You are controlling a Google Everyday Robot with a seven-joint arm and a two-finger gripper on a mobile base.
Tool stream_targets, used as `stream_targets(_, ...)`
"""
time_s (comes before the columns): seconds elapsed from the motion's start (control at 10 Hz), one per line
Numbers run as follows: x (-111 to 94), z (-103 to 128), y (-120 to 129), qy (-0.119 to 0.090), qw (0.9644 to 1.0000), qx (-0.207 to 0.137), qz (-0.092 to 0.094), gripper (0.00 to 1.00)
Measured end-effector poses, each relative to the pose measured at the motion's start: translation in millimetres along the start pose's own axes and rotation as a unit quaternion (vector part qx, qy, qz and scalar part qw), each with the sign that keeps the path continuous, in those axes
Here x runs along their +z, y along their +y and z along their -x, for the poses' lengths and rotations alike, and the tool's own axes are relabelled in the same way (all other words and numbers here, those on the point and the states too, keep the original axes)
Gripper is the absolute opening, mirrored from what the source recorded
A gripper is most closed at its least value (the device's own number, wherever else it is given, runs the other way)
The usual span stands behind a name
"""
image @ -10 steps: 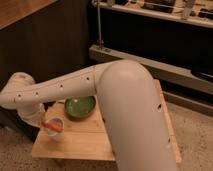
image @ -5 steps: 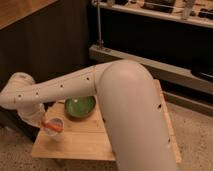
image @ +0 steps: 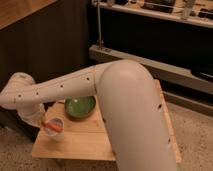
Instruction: Place the pepper in the ceramic cup
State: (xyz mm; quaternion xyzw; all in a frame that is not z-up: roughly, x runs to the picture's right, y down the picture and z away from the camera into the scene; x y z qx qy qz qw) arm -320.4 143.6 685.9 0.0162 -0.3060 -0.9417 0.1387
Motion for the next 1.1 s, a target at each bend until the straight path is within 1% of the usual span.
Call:
stream_targets(0.1, 0.4, 0.0, 0.5, -0.001, 1.0000, 0.001, 0.000, 0.49)
stream_targets(0.2, 0.5, 0.4, 1.2, -0.002, 1.0000, 0.003, 0.000, 0.59)
stream_targets(0.3, 0.8, 0.5, 1.7, -0.003, 1.0000, 0.005, -0.001, 0.72)
stream_targets(0.4, 0.6, 0.6, 1.8, -0.003, 1.0000, 0.006, -0.002, 0.78)
stream_targets(0.5, 1.0, 0.6, 1.6, -0.004, 1.0000, 0.007, -0.003, 0.80)
stream_targets(0.9, 1.5, 0.6, 3.2, -0.009, 0.9999, 0.009, -0.004, 0.80)
stream_targets(1.1, 0.8, 1.3, 3.0, -0.007, 1.0000, 0.005, -0.001, 0.80)
